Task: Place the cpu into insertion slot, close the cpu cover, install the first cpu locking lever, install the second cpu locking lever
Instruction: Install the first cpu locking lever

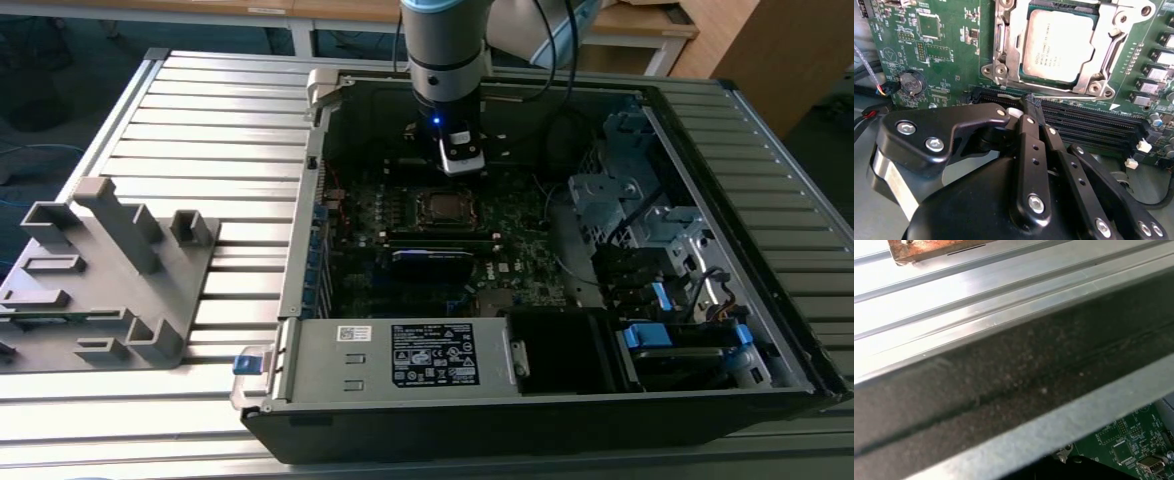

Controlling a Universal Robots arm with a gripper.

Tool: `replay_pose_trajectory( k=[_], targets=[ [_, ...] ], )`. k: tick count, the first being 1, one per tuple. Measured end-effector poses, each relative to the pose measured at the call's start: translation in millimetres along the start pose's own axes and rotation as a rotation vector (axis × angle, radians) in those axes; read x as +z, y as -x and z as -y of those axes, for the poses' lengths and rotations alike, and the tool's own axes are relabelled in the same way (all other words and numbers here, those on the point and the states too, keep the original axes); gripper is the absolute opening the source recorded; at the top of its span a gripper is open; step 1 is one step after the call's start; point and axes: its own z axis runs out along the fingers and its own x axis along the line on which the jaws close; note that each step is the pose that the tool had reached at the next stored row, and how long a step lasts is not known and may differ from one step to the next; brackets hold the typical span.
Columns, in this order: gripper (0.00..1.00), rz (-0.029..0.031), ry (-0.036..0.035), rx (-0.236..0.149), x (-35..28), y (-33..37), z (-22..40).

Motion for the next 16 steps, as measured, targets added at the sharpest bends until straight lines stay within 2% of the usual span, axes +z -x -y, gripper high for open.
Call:
replay_pose_trajectory(
  k=[10,16],
  targets=[
    [0.11,0.0013,-0.0029,-0.001,0.3,-0.1,0.1],
    [0.11,0.0066,-0.0163,-0.003,1.7,-0.2,0.3]
  ],
)
